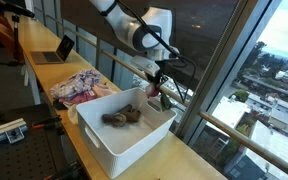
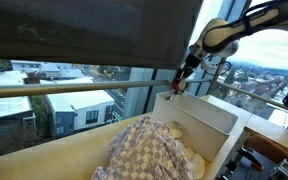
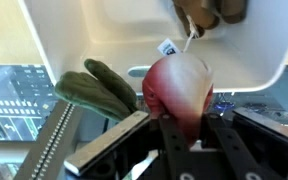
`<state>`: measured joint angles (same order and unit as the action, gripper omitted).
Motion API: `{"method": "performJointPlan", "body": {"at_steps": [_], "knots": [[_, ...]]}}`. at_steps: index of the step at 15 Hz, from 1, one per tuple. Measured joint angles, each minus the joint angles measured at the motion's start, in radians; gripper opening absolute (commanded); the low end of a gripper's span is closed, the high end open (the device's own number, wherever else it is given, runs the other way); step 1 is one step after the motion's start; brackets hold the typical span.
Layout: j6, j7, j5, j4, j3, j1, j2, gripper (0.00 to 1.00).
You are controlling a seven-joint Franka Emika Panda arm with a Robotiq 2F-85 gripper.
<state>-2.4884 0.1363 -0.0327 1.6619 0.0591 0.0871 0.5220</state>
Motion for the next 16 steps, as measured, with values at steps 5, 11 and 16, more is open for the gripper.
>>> {"method": "performJointPlan", "body": {"at_steps": [5,11,16], "knots": [[0.002,0.018,-0.002,0.199,0.068,-0.11,-0.192,0.04],[0.002,-0.037,-0.027,0.408,0.148,-0.293,-0.329,0.04],[0.002,-0.084,-0.052,0.502,0.176,-0.36,-0.38,0.04]]}}
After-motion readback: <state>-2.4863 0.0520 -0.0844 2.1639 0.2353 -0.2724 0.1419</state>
